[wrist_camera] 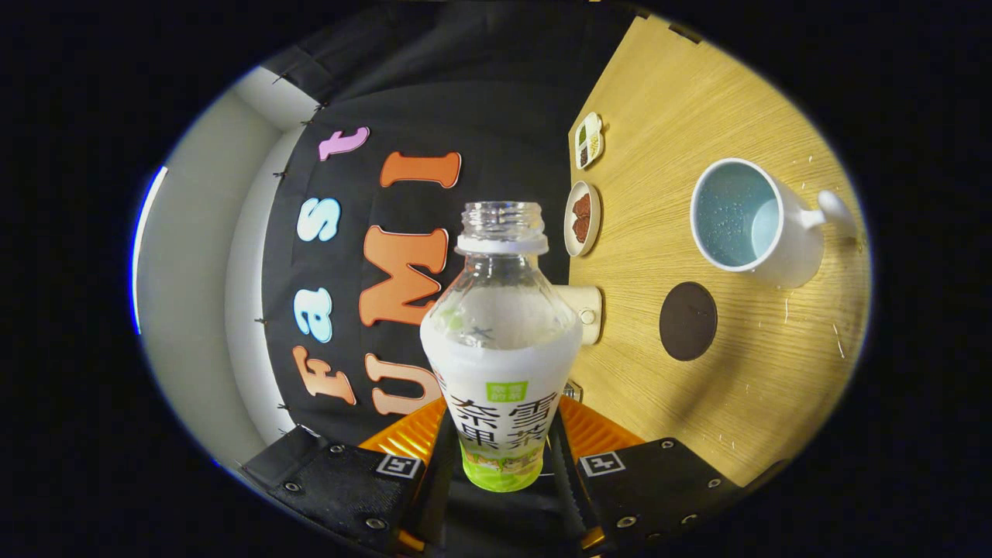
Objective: Take the bottle from table, then pour the juice into the cup, finally place the bottle on the coaster
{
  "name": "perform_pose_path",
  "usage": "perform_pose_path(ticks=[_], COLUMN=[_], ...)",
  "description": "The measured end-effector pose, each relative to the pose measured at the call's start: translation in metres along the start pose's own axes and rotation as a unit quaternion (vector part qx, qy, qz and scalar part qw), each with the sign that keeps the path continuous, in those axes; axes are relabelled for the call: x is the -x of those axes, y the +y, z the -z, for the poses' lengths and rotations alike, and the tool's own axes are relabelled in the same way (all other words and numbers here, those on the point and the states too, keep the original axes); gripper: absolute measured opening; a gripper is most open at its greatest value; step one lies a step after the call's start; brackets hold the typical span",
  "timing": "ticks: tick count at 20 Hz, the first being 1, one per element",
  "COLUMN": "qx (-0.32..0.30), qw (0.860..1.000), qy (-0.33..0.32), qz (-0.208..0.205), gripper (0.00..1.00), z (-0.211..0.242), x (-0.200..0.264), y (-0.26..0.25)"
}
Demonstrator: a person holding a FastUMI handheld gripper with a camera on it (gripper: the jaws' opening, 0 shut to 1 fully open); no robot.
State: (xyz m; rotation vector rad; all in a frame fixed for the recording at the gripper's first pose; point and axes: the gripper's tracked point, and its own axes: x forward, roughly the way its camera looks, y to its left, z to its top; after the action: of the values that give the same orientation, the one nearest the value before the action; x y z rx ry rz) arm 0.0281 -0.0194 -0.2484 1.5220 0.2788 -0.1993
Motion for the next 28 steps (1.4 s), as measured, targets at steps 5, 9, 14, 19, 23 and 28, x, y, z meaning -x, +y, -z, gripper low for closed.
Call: perform_pose_path(ticks=[5,9,14,19,23,28], qx=[-0.027,-0.050,-0.075,-0.094,-0.101,-0.112], qw=[1.000,0.999,0.997,0.996,0.995,0.994], qy=[0.004,0.006,0.002,0.002,0.003,0.006], qz=[-0.001,0.000,0.005,0.005,0.008,0.013], gripper=[0.60,0.60,0.60,0.60,0.60,0.60], z=[0.0028,0.0023,0.0024,-0.0023,-0.0034,-0.0026], x=[-0.0069,-0.0078,-0.0086,-0.0097,-0.0101,-0.0116], y=[0.0005,0.0004,-0.0007,0.0001,-0.0007,-0.0026])
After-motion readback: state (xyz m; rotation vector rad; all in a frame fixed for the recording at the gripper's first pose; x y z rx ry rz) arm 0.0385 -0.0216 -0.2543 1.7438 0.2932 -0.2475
